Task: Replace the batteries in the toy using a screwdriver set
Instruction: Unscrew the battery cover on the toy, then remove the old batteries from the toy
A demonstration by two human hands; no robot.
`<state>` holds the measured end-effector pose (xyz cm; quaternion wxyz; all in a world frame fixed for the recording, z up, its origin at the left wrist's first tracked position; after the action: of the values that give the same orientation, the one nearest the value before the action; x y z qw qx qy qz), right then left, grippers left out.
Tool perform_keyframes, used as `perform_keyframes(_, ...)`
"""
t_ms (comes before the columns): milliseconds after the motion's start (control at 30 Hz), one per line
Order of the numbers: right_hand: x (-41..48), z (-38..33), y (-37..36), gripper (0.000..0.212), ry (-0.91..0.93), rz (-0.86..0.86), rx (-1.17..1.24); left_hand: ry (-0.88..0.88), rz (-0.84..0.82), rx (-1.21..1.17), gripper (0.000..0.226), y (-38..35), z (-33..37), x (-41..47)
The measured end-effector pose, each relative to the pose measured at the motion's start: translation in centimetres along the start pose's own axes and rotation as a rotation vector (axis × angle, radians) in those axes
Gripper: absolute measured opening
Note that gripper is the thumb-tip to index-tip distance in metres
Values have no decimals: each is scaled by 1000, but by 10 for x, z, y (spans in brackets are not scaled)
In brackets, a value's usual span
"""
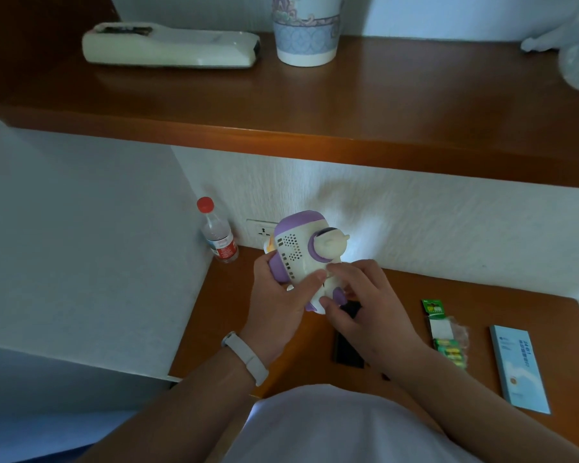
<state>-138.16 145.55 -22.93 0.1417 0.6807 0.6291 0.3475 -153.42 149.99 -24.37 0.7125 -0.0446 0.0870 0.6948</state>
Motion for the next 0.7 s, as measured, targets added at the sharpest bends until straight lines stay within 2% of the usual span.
perform_keyframes(267, 3, -4, -5, 40, -92, -49, 29, -19, 58, 32, 57, 2, -4, -3)
perform_keyframes(700, -1, -5, -33, 32, -83, -65, 66, 75, 108, 39, 62, 19, -29, -4)
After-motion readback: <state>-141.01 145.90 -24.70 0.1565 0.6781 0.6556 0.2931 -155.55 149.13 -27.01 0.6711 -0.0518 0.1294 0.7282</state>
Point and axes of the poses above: each hand's wrist, its own x-axis towards the middle knuckle, its own y-axis out of the back of the hand, z = x × y, the point moved 1 cm from there along x, towards the middle knuckle, and after that the axes turned 6 degrees about x, right-handed, at the moved point
